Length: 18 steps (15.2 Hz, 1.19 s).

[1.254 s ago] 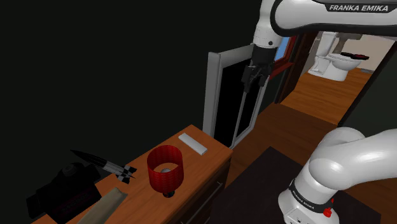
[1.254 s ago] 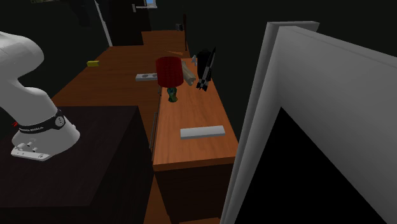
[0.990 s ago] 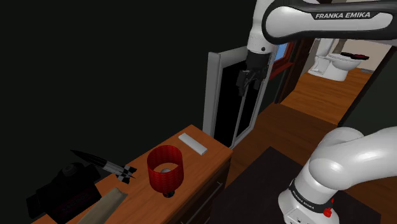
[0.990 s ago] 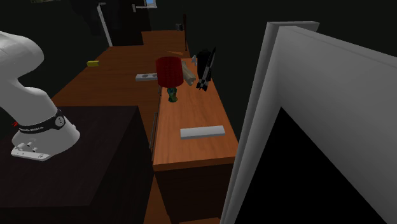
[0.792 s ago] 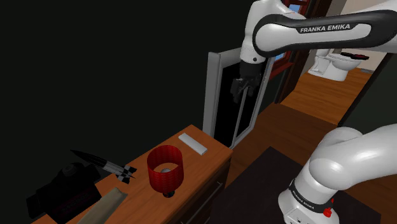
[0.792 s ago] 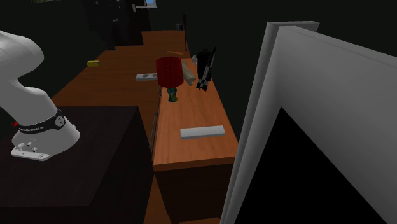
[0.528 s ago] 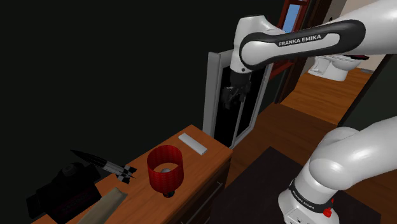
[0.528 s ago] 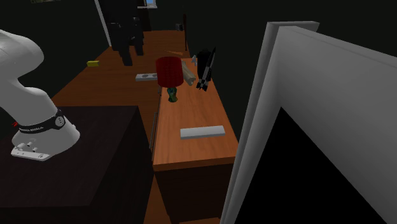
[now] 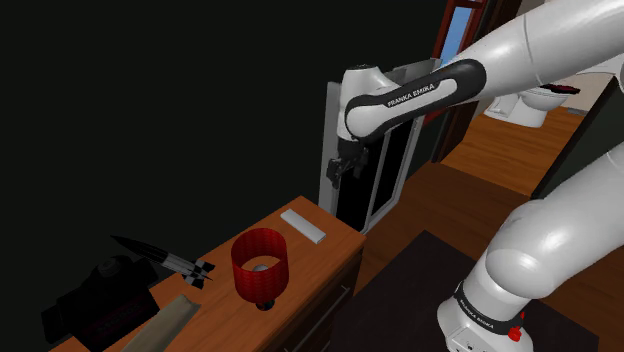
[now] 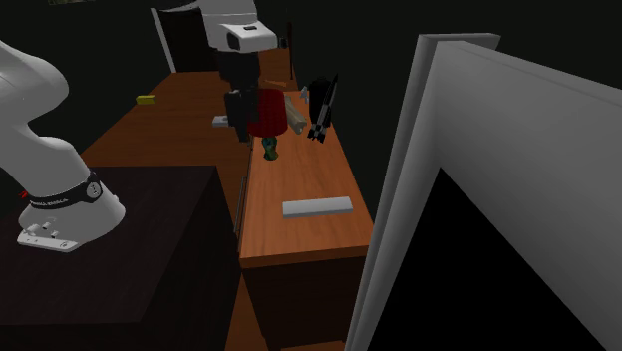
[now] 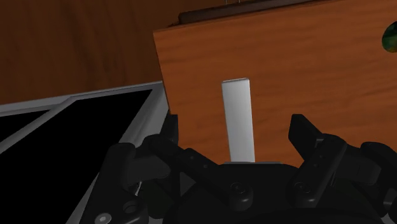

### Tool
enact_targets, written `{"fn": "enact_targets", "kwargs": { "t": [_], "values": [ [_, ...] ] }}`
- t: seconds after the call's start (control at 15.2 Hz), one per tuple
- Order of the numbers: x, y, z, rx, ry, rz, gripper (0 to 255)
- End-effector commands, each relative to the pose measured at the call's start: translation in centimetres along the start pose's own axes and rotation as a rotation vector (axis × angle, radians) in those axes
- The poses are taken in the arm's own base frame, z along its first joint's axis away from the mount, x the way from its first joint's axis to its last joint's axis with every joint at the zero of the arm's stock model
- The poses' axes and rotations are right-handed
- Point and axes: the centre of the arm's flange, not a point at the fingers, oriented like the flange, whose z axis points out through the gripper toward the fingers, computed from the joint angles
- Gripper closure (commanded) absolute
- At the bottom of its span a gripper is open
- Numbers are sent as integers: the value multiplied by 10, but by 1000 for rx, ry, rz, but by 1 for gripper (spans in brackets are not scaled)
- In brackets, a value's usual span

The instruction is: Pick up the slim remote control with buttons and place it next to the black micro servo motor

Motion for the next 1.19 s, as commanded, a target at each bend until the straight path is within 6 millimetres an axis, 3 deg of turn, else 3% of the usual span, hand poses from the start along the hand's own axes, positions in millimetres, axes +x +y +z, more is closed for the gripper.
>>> {"fn": "enact_targets", "kwargs": {
  "t": [0.0,1.12],
  "values": [
    [14,-6,22,1,-1,-2,0],
    [128,-53,211,10,-18,-17,0]
  ]
}}
